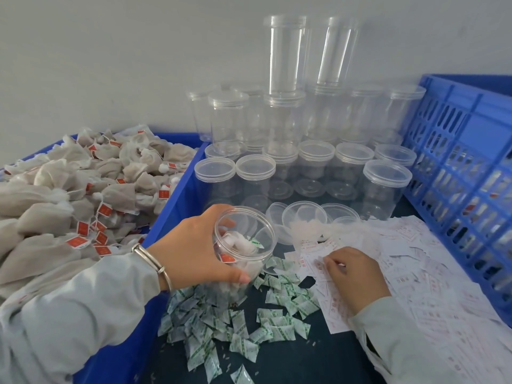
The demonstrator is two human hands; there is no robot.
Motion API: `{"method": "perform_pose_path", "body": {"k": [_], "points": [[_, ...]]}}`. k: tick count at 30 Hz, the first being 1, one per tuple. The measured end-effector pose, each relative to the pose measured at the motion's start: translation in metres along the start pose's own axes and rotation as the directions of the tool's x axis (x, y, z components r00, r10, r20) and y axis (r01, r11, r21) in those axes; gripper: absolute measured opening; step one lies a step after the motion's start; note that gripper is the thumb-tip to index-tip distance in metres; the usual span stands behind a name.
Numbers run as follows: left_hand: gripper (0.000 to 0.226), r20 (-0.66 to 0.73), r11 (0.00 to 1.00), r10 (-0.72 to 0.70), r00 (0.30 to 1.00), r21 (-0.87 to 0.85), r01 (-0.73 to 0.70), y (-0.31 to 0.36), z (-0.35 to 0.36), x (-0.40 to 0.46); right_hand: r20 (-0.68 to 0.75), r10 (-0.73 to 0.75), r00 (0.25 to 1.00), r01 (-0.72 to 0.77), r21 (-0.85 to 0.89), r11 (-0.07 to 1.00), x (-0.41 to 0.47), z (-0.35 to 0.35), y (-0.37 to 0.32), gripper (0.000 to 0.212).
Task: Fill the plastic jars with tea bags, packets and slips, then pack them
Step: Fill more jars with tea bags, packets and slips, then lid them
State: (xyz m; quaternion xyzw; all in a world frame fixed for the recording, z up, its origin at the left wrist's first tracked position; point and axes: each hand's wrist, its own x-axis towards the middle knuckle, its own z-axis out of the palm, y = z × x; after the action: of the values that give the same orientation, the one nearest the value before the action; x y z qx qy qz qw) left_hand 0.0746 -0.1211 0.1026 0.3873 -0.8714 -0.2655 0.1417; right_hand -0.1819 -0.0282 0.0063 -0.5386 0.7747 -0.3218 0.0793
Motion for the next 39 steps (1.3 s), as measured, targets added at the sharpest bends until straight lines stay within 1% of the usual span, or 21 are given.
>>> {"method": "perform_pose_path", "body": {"k": [4, 5, 7, 9, 12, 15, 18, 20, 22, 25, 27, 29, 31, 32, 34, 36, 38, 39], "points": [[0.094, 0.003, 1.0, -0.001, 1.0, 0.015, 0.001, 0.0, 0.0, 0.001, -0.102, 0.003, 0.995, 0.005, 0.075, 0.997, -0.001, -0.002, -0.005, 0.008], [0.094, 0.003, 1.0, -0.002, 1.0, 0.012, 0.002, 0.0, 0.0, 0.0, -0.123, 0.021, 0.992, -0.006, 0.116, 0.993, -0.002, -0.003, -0.006, 0.01], [0.094, 0.005, 1.0, -0.004, 1.0, 0.014, 0.004, 0.0, 0.0, 0.0, -0.153, 0.085, 0.985, -0.051, 0.218, 0.975, -0.004, -0.004, -0.007, 0.021], [0.095, 0.005, 1.0, -0.005, 1.0, 0.021, 0.005, 0.0, 0.0, 0.0, -0.153, 0.156, 0.976, -0.102, 0.312, 0.945, -0.004, -0.004, -0.008, 0.026], [0.095, 0.007, 1.0, -0.004, 1.0, 0.019, 0.004, 0.0, 0.001, 0.0, -0.116, 0.211, 0.97, -0.133, 0.472, 0.872, -0.003, -0.006, -0.009, 0.02], [0.095, 0.01, 1.0, -0.002, 1.0, 0.019, 0.001, 0.001, 0.001, 0.001, -0.111, 0.231, 0.967, -0.115, 0.615, 0.78, -0.003, -0.012, -0.01, 0.017], [0.098, 0.015, 1.0, 0.009, 1.0, 0.028, -0.009, 0.0, 0.002, 0.001, -0.157, 0.229, 0.961, -0.063, 0.681, 0.73, -0.005, -0.018, -0.016, 0.024], [0.096, 0.013, 1.0, 0.016, 1.0, 0.026, -0.016, 0.0, 0.002, 0.001, -0.196, 0.186, 0.963, 0.004, 0.698, 0.716, -0.008, -0.022, -0.025, 0.031], [0.096, 0.011, 0.999, 0.02, 1.0, 0.026, -0.021, -0.001, 0.002, 0.001, -0.249, 0.118, 0.961, 0.095, 0.7, 0.708, -0.012, -0.028, -0.04, 0.036], [0.098, 0.013, 0.999, 0.024, 1.0, 0.025, -0.024, 0.0, 0.002, 0.0, -0.327, -0.007, 0.945, 0.246, 0.698, 0.672, -0.018, -0.033, -0.073, 0.035], [0.098, 0.012, 0.999, 0.03, 0.999, 0.024, -0.03, 0.001, 0.002, -0.001, -0.336, -0.113, 0.935, 0.319, 0.662, 0.678, -0.016, -0.032, -0.093, 0.037], [0.098, 0.012, 0.999, 0.038, 0.999, 0.02, -0.038, 0.002, 0.002, -0.001, -0.274, -0.24, 0.931, 0.361, 0.607, 0.708, -0.012, -0.031, -0.111, 0.037], [0.097, 0.008, 0.999, 0.041, 0.999, 0.004, -0.041, 0.002, 0.002, -0.001, -0.143, -0.354, 0.924, 0.371, 0.56, 0.741, -0.008, -0.029, -0.123, 0.031], [0.096, 0.004, 0.999, 0.044, 0.999, -0.002, -0.044, 0.002, 0.002, -0.001, -0.085, -0.409, 0.909, 0.392, 0.509, 0.766, -0.007, -0.028, -0.127, 0.028], [0.094, 0.001, 0.999, 0.054, 0.999, -0.007, -0.054, 0.002, 0.002, -0.001, -0.018, -0.497, 0.868, 0.471, 0.348, 0.811, -0.005, -0.023, -0.132, 0.023], [0.091, 0.002, 0.998, 0.065, 0.998, -0.004, -0.065, 0.001, 0.003, 0.0, 0.025, -0.52, 0.854, 0.501, 0.234, 0.833, -0.002, -0.017, -0.134, 0.023], [0.088, 0.009, 0.997, 0.071, 0.997, 0.007, -0.071, 0.0, 0.003, 0.0, 0.077, -0.502, 0.861, 0.483, 0.182, 0.857, 0.0, -0.013, -0.135, 0.025], [0.088, 0.014, 0.997, 0.071, 0.997, 0.014, -0.071, 0.0, 0.004, 0.0, 0.082, -0.497, 0.864, 0.481, 0.162, 0.862, 0.0, -0.013, -0.136, 0.027]]}}
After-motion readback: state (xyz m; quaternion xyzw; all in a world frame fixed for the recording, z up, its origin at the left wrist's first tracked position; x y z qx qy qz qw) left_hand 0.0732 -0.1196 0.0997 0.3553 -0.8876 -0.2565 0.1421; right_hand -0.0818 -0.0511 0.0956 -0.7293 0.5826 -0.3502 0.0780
